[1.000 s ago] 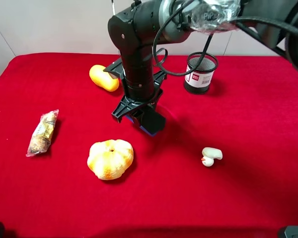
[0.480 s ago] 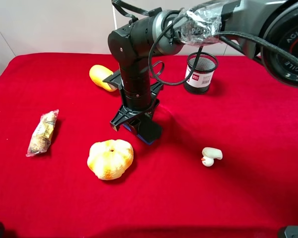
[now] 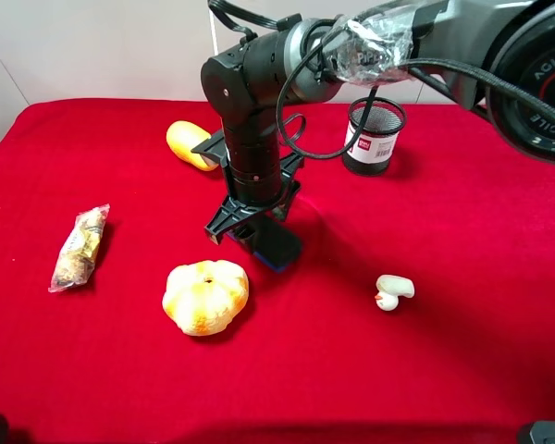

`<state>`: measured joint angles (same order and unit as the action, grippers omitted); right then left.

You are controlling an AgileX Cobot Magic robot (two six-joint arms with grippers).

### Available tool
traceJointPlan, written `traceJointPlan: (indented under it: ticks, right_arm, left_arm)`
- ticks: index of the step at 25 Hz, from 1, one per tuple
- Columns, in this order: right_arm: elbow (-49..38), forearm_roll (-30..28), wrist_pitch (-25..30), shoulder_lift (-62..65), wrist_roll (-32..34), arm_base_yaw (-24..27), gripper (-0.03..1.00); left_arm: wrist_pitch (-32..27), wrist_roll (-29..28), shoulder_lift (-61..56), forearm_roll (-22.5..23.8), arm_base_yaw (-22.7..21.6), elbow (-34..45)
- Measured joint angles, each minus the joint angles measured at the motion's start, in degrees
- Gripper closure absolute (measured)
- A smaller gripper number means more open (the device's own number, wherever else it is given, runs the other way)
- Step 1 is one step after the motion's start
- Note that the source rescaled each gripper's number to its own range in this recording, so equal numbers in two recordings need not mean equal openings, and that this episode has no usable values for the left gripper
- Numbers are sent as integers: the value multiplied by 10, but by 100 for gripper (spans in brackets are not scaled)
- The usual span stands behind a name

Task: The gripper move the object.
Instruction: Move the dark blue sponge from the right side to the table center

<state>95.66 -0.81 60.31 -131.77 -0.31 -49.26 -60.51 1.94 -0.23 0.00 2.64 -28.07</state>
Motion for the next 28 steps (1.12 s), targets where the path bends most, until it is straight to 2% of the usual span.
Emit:
traceJointPlan:
  ticks: [1, 2, 5, 10, 18, 28]
  right_arm:
    - [0, 0, 0, 0, 0, 0, 21]
    - [0, 0, 0, 0, 0, 0, 11]
    - [0, 0, 0, 0, 0, 0, 0]
    - [7, -2, 14, 8, 0, 0, -3]
    - [78, -3, 86, 21, 0, 0, -3]
    - [90, -2, 94, 66, 0, 0, -3]
  left_arm:
    - [0, 0, 0, 0, 0, 0]
    - [0, 0, 0, 0, 0, 0]
    - [0, 0, 0, 0, 0, 0]
    - [0, 0, 0, 0, 0, 0]
    - [0, 0, 0, 0, 0, 0]
    - [0, 0, 0, 0, 0, 0]
